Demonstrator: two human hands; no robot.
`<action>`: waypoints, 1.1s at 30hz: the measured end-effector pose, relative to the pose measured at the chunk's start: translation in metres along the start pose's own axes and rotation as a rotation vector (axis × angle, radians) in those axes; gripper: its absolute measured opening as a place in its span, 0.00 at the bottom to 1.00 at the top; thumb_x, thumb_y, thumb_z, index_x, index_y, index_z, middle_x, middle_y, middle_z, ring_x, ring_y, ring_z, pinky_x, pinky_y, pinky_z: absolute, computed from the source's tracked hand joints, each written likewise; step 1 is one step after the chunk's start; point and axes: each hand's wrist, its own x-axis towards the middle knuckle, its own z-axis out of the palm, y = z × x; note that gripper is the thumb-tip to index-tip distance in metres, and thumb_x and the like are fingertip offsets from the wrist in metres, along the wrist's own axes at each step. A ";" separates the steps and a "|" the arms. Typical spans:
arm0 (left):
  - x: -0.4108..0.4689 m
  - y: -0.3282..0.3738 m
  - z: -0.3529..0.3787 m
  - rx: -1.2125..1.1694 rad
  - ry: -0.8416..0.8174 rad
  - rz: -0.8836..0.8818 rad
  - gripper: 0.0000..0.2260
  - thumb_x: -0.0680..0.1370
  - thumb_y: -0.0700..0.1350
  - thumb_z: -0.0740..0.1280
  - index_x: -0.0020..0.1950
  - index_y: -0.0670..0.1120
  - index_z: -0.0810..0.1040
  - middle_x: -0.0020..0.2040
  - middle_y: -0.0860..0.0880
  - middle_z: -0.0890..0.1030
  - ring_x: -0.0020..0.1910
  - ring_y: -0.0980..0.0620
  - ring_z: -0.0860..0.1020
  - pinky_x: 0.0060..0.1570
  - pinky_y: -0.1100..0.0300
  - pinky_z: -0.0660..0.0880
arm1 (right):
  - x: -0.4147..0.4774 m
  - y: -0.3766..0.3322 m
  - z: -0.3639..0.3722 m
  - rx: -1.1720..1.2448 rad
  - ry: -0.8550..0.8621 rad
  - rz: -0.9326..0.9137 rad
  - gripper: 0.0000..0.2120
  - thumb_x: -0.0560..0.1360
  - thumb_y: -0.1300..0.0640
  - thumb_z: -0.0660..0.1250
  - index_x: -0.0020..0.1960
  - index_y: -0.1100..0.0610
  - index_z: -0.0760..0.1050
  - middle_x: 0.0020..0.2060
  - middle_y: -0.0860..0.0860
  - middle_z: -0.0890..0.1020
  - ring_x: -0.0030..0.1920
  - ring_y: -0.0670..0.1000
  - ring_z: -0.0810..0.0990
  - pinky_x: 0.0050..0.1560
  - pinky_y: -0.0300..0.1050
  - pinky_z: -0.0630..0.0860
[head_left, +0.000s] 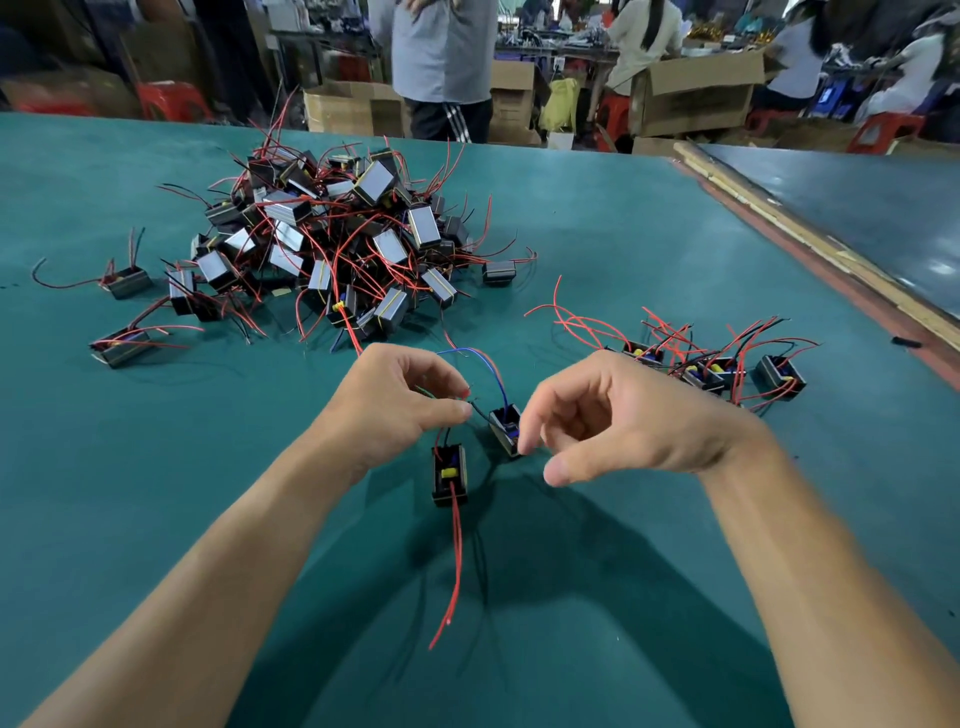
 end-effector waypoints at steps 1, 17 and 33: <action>0.000 0.000 0.000 -0.017 -0.007 0.011 0.06 0.70 0.34 0.76 0.38 0.43 0.82 0.33 0.50 0.81 0.34 0.52 0.75 0.40 0.59 0.73 | 0.001 0.001 0.001 0.002 0.002 0.003 0.11 0.69 0.66 0.73 0.44 0.51 0.83 0.26 0.46 0.75 0.27 0.44 0.70 0.32 0.35 0.68; 0.002 0.000 -0.002 -0.053 -0.081 0.070 0.04 0.75 0.36 0.72 0.39 0.40 0.81 0.31 0.48 0.79 0.30 0.53 0.73 0.37 0.59 0.73 | 0.015 0.006 0.012 0.003 0.311 -0.010 0.06 0.76 0.60 0.72 0.42 0.55 0.86 0.30 0.49 0.82 0.30 0.46 0.76 0.33 0.39 0.77; -0.002 0.002 0.001 -0.187 -0.155 0.102 0.03 0.75 0.33 0.70 0.43 0.38 0.78 0.36 0.43 0.82 0.32 0.50 0.79 0.38 0.60 0.78 | 0.026 0.013 0.017 -0.038 0.519 0.073 0.04 0.77 0.63 0.69 0.44 0.59 0.79 0.28 0.51 0.83 0.26 0.49 0.76 0.32 0.40 0.76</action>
